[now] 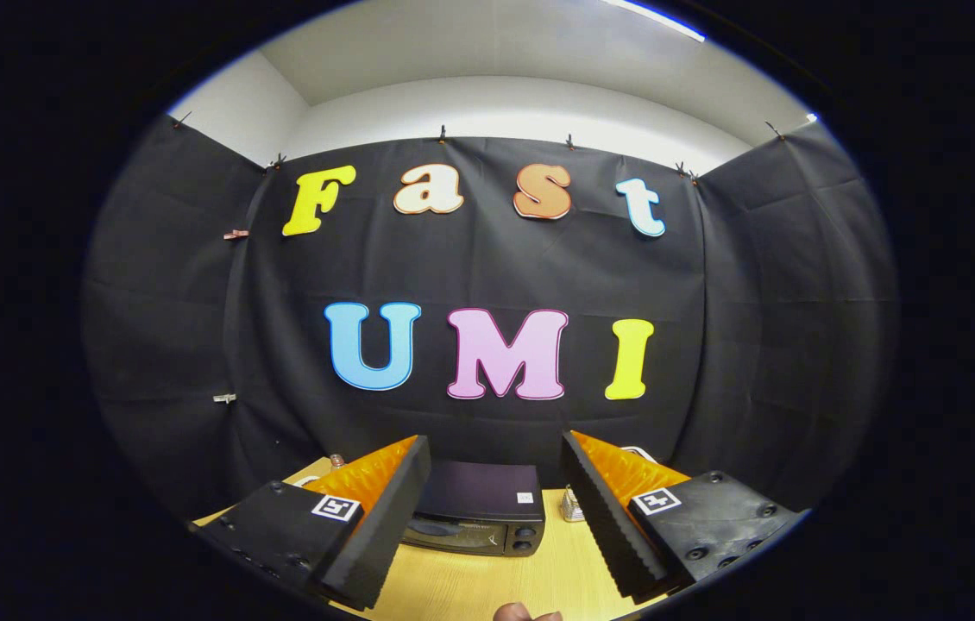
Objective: Open the toaster oven, put the food inside, and close the toaster oven door.
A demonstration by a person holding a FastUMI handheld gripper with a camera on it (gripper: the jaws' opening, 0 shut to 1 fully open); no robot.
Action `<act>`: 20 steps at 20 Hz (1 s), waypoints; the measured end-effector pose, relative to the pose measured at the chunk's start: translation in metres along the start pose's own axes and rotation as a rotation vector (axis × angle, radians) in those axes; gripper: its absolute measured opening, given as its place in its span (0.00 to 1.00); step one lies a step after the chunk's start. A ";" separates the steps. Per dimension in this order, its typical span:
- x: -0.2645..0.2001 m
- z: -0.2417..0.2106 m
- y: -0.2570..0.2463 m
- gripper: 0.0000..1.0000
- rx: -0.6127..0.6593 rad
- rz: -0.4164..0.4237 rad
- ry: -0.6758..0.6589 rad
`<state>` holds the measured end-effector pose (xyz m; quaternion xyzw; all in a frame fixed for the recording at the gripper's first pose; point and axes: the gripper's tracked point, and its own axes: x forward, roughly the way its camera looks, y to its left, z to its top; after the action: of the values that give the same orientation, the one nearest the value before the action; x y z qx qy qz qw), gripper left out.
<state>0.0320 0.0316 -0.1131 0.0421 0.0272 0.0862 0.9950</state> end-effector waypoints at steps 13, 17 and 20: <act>-0.015 0.031 -0.011 0.98 0.015 -0.143 -0.044; -0.027 0.034 -0.021 0.98 0.037 -0.188 -0.052; -0.034 0.031 -0.030 0.98 0.033 -0.209 -0.046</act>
<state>0.0058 -0.0063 -0.0832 0.0571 0.0101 -0.0195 0.9981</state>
